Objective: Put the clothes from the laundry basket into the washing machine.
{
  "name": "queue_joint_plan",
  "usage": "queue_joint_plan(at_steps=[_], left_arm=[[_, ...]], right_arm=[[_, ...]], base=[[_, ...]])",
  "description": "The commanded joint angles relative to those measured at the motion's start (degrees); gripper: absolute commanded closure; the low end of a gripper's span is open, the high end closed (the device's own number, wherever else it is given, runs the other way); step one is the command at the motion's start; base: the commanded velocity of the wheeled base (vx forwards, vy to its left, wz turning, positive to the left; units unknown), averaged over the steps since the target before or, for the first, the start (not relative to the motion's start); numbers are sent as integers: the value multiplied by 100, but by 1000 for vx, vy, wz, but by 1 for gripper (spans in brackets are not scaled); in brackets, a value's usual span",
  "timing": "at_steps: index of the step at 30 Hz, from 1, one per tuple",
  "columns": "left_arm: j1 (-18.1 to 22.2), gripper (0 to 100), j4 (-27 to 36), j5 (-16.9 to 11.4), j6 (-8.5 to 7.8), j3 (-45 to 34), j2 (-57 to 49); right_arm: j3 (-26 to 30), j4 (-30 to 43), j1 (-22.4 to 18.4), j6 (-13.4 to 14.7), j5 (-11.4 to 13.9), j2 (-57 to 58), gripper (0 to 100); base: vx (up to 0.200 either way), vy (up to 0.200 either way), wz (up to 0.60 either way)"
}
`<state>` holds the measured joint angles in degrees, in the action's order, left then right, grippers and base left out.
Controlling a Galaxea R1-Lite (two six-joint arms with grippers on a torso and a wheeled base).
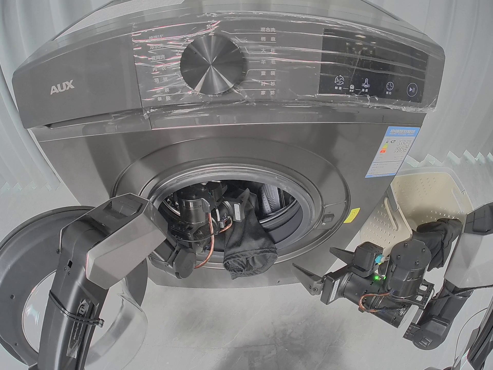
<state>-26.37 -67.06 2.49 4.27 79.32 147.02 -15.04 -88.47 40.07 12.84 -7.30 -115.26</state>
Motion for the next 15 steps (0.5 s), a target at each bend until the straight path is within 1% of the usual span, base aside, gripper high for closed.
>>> queue_joint_plan(at_steps=[1,6,9,15], left_arm=[[-184,0,9,-20,13,-356,-191],[-404,0,202,-178,-5,-998,-499],[-466,0,229,-231,-22,-1191,-508],[-466,0,308,-284,-58,-1385,-464]], right_arm=[[10,-4,1,0,1,4,0],[10,-4,1,0,1,-5,0],[19,5,1,0,1,-5,0],[19,-4,10,0,1,-5,0]], base=[[0,0,0],[0,0,0],[0,0,0],[0,0,0]])
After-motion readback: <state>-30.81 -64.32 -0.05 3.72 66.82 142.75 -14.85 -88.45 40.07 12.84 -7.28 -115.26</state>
